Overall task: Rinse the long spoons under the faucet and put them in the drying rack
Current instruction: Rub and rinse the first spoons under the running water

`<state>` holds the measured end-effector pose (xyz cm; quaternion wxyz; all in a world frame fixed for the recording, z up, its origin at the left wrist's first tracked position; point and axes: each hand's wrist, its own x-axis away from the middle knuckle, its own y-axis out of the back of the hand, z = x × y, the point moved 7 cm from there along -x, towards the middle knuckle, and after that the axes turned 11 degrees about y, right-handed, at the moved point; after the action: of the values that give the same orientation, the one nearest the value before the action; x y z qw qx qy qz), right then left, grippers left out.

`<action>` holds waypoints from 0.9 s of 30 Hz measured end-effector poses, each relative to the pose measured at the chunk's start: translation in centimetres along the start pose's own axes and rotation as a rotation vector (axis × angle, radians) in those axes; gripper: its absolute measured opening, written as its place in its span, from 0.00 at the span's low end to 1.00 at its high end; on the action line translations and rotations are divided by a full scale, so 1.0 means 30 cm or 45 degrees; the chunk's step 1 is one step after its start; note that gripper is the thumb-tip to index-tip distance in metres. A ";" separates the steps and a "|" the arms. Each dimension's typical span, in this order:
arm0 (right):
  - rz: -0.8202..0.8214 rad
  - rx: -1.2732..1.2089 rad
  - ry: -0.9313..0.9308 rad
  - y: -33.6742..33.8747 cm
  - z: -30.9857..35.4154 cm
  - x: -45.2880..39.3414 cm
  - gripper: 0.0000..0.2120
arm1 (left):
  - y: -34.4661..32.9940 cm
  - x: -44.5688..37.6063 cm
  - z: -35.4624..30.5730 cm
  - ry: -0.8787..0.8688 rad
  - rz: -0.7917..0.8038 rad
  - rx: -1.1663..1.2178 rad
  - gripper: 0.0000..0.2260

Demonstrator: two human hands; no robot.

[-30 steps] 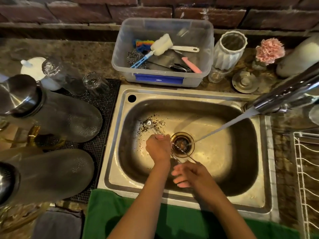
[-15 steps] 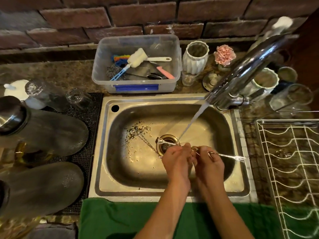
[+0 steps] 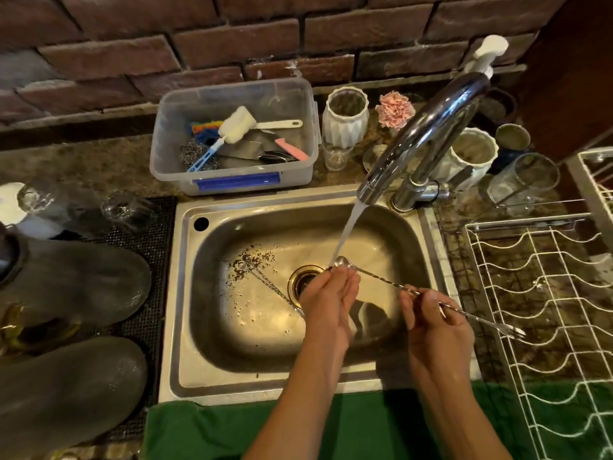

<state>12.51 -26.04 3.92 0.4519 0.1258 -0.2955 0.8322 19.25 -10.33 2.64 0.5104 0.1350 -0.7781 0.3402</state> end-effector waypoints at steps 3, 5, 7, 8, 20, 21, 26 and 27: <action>-0.002 -0.011 -0.019 -0.002 -0.001 0.002 0.09 | -0.020 -0.020 -0.008 -0.034 -0.005 -0.034 0.03; -0.005 -0.031 -0.046 -0.003 -0.009 0.005 0.09 | -0.024 -0.030 -0.017 -0.078 -0.036 -0.070 0.03; -0.007 -0.058 -0.081 -0.003 -0.017 0.008 0.08 | -0.029 -0.039 -0.021 -0.103 -0.034 -0.102 0.04; -0.011 -0.072 -0.094 -0.004 -0.021 0.007 0.07 | -0.034 -0.043 -0.023 -0.106 -0.016 -0.119 0.05; 0.045 -0.062 -0.130 -0.021 -0.024 -0.001 0.09 | -0.038 -0.049 -0.044 -0.188 -0.022 -0.284 0.08; 0.047 -0.063 -0.137 -0.023 -0.025 -0.002 0.09 | -0.040 -0.047 -0.051 -0.203 -0.015 -0.271 0.08; 0.065 -0.019 -0.140 -0.020 -0.021 -0.003 0.12 | -0.040 -0.033 -0.094 -0.344 -0.027 -0.250 0.07; 0.082 -0.005 -0.134 -0.023 -0.021 0.000 0.12 | -0.038 -0.028 -0.098 -0.384 -0.060 -0.263 0.06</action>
<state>13.13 -25.37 3.69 0.4091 0.1588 -0.3243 0.8380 22.33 -9.32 3.06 0.4067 0.1494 -0.8734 0.2224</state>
